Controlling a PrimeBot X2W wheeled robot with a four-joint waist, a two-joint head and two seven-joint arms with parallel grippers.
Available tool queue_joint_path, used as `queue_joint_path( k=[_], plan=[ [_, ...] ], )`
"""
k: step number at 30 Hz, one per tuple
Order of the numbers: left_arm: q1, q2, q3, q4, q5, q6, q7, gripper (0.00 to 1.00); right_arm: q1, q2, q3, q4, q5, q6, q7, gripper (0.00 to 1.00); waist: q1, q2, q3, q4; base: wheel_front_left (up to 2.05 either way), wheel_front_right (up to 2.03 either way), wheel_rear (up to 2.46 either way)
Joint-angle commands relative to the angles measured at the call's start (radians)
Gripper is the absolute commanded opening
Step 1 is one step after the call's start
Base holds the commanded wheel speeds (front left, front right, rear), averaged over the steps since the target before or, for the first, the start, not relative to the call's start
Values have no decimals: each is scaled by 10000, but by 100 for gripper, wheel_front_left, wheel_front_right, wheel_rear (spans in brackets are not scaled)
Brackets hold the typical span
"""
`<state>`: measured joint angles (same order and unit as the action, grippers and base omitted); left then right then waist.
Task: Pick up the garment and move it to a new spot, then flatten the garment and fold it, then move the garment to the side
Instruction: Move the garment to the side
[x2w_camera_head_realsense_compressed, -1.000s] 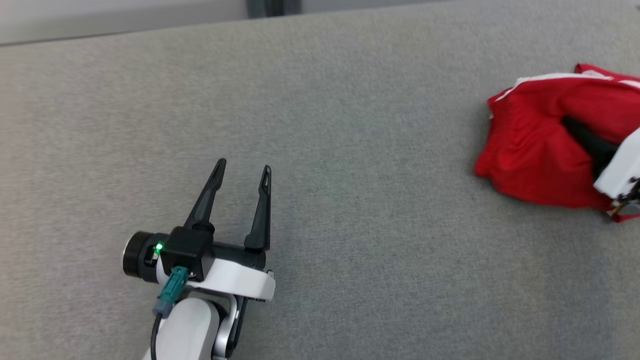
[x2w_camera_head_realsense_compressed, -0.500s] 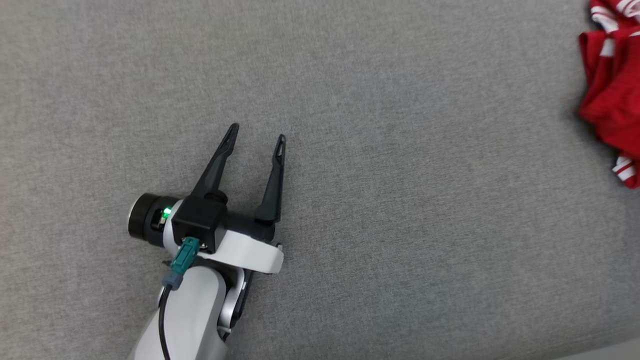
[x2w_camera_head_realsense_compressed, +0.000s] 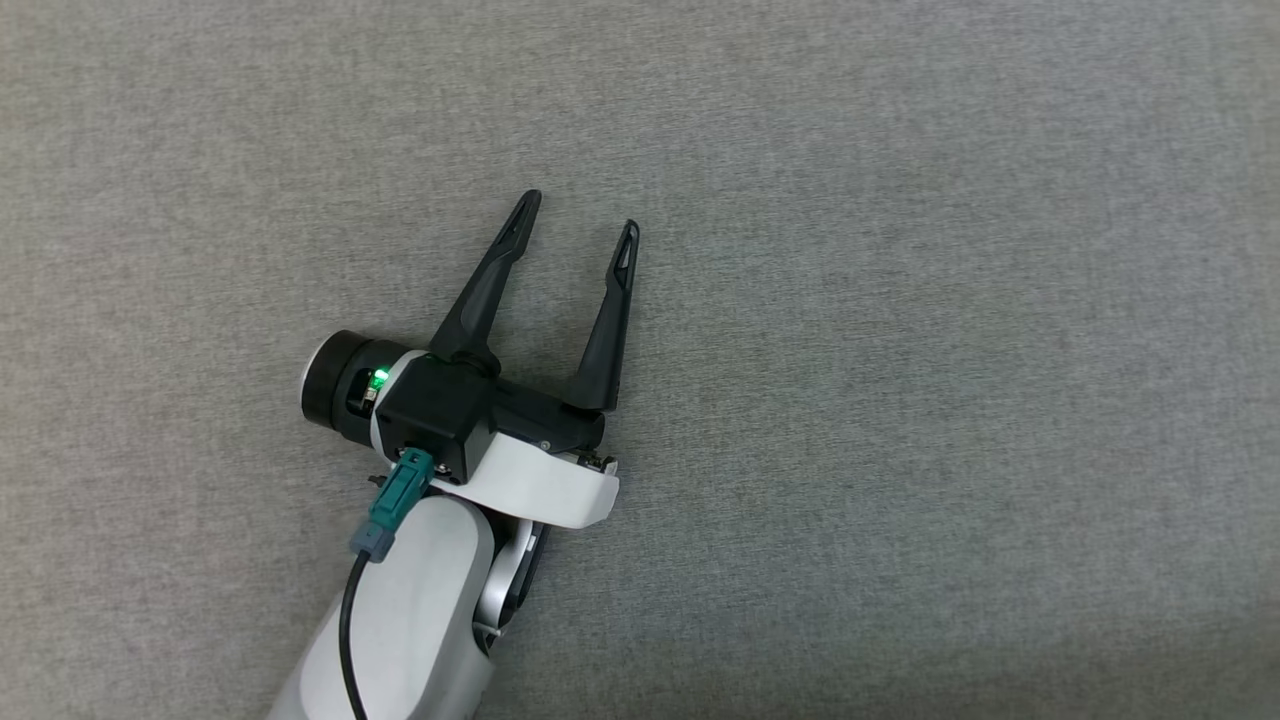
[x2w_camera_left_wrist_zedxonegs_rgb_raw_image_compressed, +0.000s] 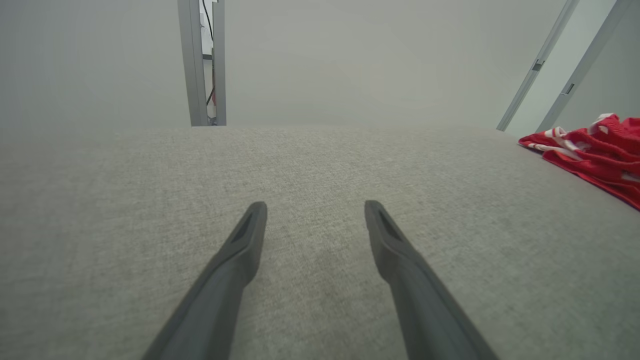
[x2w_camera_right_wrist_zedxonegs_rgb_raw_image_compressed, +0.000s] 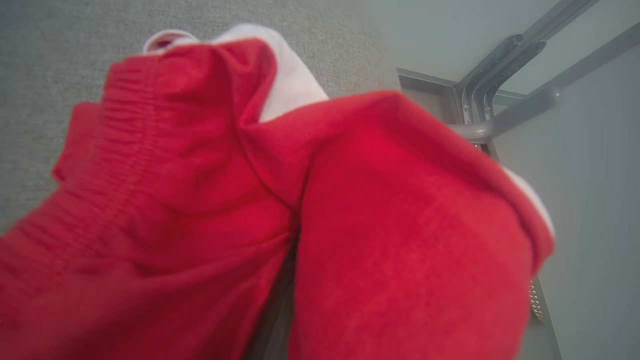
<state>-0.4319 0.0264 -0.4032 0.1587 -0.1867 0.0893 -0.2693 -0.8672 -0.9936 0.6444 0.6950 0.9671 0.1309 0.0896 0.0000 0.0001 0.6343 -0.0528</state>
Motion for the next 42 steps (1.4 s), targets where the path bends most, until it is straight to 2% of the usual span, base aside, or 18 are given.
queue_joint_path(
  k=[1,2,3,10,21,29,36,42],
  plan=[
    [352,448,151,522,-131,150,112,100,-183,-20,61,366,-360,0,-121,12,0,-1,43,149,0,0,0],
    [367,445,128,524,-138,168,113,100,-215,35,92,575,-486,0,-130,45,0,-1,30,179,0,0,0],
    [385,445,111,522,-163,175,113,100,-239,89,110,786,-603,0,-132,100,0,-1,13,204,0,0,0],
    [440,386,115,470,-213,220,109,100,-404,434,155,1387,-932,0,-344,100,0,-1,-195,238,0,0,0],
    [654,282,221,412,-275,200,71,100,-1105,568,68,1873,-1359,0,110,100,0,-1,-1068,100,0,0,0],
    [1189,268,446,283,-325,257,63,100,-1760,699,284,1947,-2531,0,134,100,0,-1,-2034,4,0,0,0],
    [1689,268,719,203,-307,256,63,100,-1874,1423,221,2047,-2982,0,-37,100,0,-1,-2740,4,0,0,0],
    [2129,265,1169,39,-344,288,63,100,-1699,2196,-12,1116,-2880,0,-1236,100,0,-1,-3394,-46,0,0,0]
  ],
)
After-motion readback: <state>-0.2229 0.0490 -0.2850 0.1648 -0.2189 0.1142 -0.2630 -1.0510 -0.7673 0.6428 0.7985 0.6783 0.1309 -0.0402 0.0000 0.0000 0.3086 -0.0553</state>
